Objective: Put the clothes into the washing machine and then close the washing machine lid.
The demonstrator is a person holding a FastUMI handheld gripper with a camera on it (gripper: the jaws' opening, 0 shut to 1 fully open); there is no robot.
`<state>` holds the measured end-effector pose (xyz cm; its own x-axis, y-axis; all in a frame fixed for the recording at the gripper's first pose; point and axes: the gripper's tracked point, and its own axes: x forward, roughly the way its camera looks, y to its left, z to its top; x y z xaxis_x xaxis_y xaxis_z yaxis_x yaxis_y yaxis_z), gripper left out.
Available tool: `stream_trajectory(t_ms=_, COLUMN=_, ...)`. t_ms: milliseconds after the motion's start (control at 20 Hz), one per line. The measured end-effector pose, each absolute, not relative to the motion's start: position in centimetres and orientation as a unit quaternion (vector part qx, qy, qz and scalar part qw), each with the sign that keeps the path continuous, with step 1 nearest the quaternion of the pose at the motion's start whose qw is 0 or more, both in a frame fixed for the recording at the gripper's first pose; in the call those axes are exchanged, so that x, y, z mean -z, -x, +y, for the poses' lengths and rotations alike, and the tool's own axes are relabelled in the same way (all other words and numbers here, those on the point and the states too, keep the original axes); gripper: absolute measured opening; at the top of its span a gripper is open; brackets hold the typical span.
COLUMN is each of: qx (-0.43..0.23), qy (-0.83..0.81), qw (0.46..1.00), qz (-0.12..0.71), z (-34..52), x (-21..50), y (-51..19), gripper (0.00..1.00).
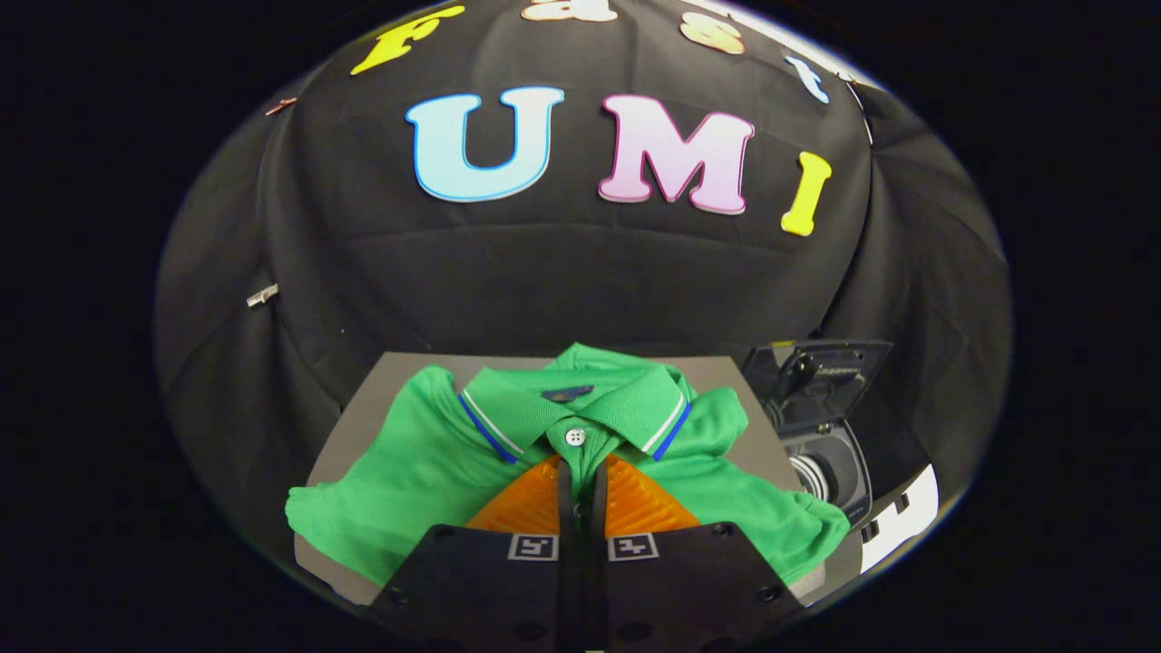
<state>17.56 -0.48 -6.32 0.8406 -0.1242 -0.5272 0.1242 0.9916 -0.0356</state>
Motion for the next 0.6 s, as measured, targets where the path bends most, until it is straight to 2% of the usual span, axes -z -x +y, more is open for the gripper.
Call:
stream_trajectory(t_ms=150, qx=0.068, qy=0.013, qw=0.972, qz=0.224, z=-1.3, x=3.2, y=-16.9, gripper=0.05)
stream_trajectory(t_ms=600, qx=0.089, qy=0.111, qw=0.978, qz=0.151, z=-6.1, x=-3.6, y=-15.3, gripper=0.05)
